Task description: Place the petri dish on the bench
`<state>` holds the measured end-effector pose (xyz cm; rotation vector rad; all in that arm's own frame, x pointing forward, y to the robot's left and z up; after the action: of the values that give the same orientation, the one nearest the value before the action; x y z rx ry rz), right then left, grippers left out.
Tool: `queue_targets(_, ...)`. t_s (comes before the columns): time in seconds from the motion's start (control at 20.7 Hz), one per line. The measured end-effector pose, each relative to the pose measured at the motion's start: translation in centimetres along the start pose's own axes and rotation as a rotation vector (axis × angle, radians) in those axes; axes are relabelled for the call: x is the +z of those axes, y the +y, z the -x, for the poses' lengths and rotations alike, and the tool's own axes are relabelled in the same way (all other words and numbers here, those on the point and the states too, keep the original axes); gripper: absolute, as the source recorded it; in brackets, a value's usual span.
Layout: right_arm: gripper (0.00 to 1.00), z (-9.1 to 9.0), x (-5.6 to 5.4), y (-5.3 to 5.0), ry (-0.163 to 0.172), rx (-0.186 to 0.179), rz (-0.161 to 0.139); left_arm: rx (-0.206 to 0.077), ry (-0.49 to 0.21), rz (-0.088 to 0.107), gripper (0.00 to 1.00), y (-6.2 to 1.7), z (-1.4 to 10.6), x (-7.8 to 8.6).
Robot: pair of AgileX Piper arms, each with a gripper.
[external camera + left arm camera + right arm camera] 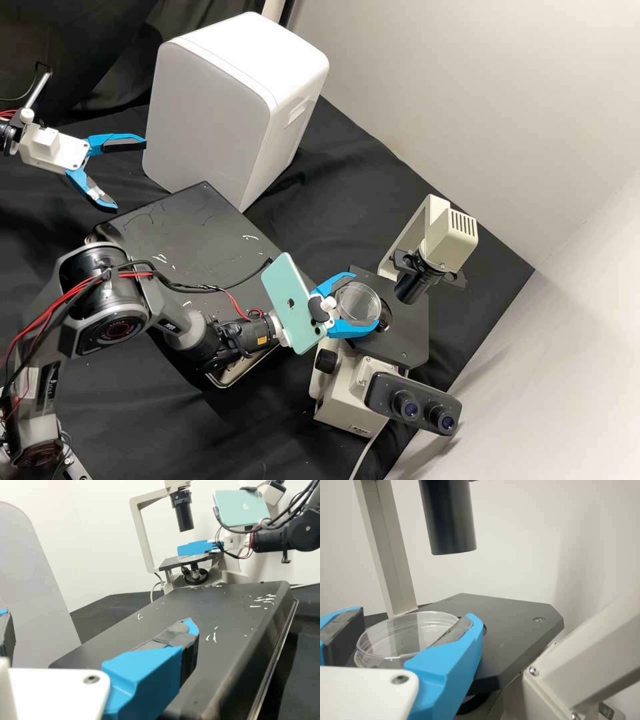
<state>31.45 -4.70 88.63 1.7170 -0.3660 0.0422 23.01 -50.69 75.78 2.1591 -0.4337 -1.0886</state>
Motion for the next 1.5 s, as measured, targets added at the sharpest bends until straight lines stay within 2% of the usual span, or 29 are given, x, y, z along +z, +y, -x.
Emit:
queue_targets(0.19, 0.00, 0.9, -0.4, 0.2, 0.014, 0.005, -0.023, 0.000, 0.000, 0.000, 1.00, 0.00, 0.0, 0.0)
queue_targets(0.34, 0.00, 1.4, -0.7, 0.2, 0.022, 0.005, -0.024, 0.000, 0.000, 0.000, 1.00, 0.00, 0.0, 0.0)
queue_targets(0.39, 0.00, 1.5, -0.7, 0.2, 0.025, 0.001, -0.020, 0.000, 0.000, 0.000, 1.00, 0.00, 0.0, 0.0)
queue_targets(0.53, 0.00, 2.1, -1.0, 0.0, 0.033, -0.009, -0.043, 0.000, 0.000, 0.000, 1.00, 0.00, 0.0, 0.0)
queue_targets(0.63, 0.00, 2.6, -1.6, -0.3, 0.051, -0.027, -0.037, 0.000, 0.000, 0.000, 1.00, 0.00, 0.0, 0.0)
queue_targets(0.87, 0.00, 4.1, -3.1, -0.8, 0.116, -0.063, -0.022, 0.000, 0.000, 0.000, 1.00, 0.00, 0.0, 0.0)
queue_targets(0.96, 0.00, 4.8, -3.8, -0.8, 0.149, -0.059, -0.023, -0.004, 0.000, 0.005, 1.00, -0.15, 0.0, -0.1)
queue_targets(1.06, 0.00, 5.4, -4.5, -0.6, 0.198, -0.048, -0.021, -0.010, 0.000, 0.012, 1.00, -0.36, -0.1, -0.1)
queue_targets(1.35, 0.00, 7.9, -5.2, -0.6, 0.276, -0.036, -0.018, -0.013, 0.000, 0.016, 1.00, -0.47, -0.1, -0.1)
queue_targets(1.5, 0.00, 9.4, -5.6, -0.8, 0.318, -0.046, -0.021, -0.015, 0.000, 0.017, 1.00, -0.52, -0.1, -0.1)
